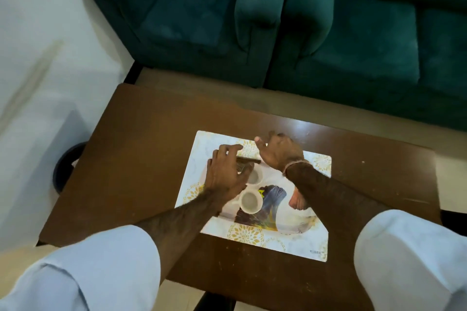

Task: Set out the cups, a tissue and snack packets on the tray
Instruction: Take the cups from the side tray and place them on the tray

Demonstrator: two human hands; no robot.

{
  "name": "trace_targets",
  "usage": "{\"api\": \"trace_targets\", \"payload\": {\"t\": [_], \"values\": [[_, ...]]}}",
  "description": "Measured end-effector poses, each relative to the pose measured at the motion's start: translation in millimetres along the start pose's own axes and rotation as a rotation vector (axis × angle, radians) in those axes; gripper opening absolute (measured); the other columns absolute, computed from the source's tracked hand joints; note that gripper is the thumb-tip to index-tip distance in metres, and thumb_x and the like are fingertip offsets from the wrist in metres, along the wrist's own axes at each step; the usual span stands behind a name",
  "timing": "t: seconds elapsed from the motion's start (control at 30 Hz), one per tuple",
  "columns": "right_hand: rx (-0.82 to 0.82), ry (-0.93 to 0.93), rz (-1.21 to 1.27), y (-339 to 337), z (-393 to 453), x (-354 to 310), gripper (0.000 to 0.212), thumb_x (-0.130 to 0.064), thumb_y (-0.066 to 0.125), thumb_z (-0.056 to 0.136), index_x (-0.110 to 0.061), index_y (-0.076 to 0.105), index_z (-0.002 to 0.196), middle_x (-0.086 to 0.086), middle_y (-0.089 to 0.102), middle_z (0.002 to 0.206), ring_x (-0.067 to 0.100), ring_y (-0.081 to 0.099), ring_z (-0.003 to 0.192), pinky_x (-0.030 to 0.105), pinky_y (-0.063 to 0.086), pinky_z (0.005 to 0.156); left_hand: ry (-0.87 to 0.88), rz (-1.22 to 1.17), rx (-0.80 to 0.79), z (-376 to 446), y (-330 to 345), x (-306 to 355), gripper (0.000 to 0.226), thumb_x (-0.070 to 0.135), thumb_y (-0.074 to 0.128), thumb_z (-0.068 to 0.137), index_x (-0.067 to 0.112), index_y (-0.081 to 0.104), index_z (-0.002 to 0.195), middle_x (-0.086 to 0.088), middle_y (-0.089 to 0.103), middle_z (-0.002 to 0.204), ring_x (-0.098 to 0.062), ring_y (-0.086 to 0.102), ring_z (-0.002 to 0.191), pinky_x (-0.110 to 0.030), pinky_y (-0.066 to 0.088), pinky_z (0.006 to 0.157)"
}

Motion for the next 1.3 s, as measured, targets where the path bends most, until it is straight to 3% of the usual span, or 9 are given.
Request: {"api": "trace_targets", "payload": {"t": [0.17, 0.3, 0.43, 0.63, 0.93, 1.3], "values": [[0.062, -0.154, 0.093, -83, -26, -3, 0.052, -0.043, 0.048, 0.097, -0.013, 0.038, 0.138, 0.019, 0.053, 0.137, 0.037, 0.055, 0.119, 0.047, 0.049, 0.097, 0.051, -0.045, -0.033, 37, -57, 62, 0.061, 0.041, 0.064, 0.088, 0.023, 0.043, 0.143, -0.007, 0.045, 0.141, -0.026, 0.041, 0.130, -0.044, 0.040, 0.105], [0.213, -0.203, 0.154, -168, -59, 6, 0.064, -0.035, 0.056, 0.094, -0.016, 0.030, 0.149, 0.014, 0.040, 0.151, 0.032, 0.045, 0.133, 0.044, 0.041, 0.108, 0.167, -0.004, 0.003, 49, -111, 139, 0.069, 0.038, 0.067, 0.087, 0.020, 0.038, 0.147, -0.008, 0.041, 0.147, -0.026, 0.039, 0.133, -0.042, 0.038, 0.108], [0.372, -0.221, 0.208, -248, -100, 31, 0.069, -0.035, 0.059, 0.090, -0.016, 0.028, 0.150, 0.010, 0.039, 0.152, 0.028, 0.044, 0.134, 0.043, 0.041, 0.110, 0.310, 0.033, 0.031, 54, -154, 226, 0.074, 0.036, 0.069, 0.085, 0.021, 0.035, 0.149, -0.007, 0.039, 0.147, -0.026, 0.040, 0.131, -0.043, 0.039, 0.108], [0.540, -0.154, 0.234, -337, -157, 109, 0.073, -0.034, 0.063, 0.089, -0.019, 0.026, 0.150, 0.009, 0.036, 0.154, 0.026, 0.041, 0.138, 0.040, 0.039, 0.112, 0.473, 0.034, -0.012, 47, -162, 360, 0.081, 0.039, 0.070, 0.085, 0.024, 0.028, 0.153, -0.008, 0.029, 0.156, -0.026, 0.031, 0.140, -0.044, 0.032, 0.115], [0.643, 0.075, 0.294, -376, -231, 298, 0.073, -0.033, 0.063, 0.090, -0.017, 0.024, 0.150, 0.007, 0.033, 0.155, 0.025, 0.037, 0.140, 0.040, 0.034, 0.113, 0.599, 0.016, -0.169, 16, -53, 522, 0.086, 0.042, 0.070, 0.084, 0.025, 0.022, 0.154, -0.007, 0.025, 0.159, -0.026, 0.027, 0.143, -0.043, 0.031, 0.116], [0.580, 0.344, 0.343, -287, -291, 548, 0.069, -0.031, 0.060, 0.089, -0.013, 0.030, 0.148, 0.012, 0.039, 0.150, 0.031, 0.043, 0.133, 0.043, 0.040, 0.109, 0.614, 0.069, -0.465, -56, 193, 616, 0.085, 0.042, 0.071, 0.085, 0.023, 0.024, 0.154, -0.007, 0.027, 0.158, -0.025, 0.028, 0.142, -0.041, 0.031, 0.113]]}}
Point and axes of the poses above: each hand's wrist, its own z-axis towards the middle knuckle, its own y-axis out of the palm, x = y × z, the point moved 8 cm from there along z, towards the middle knuckle
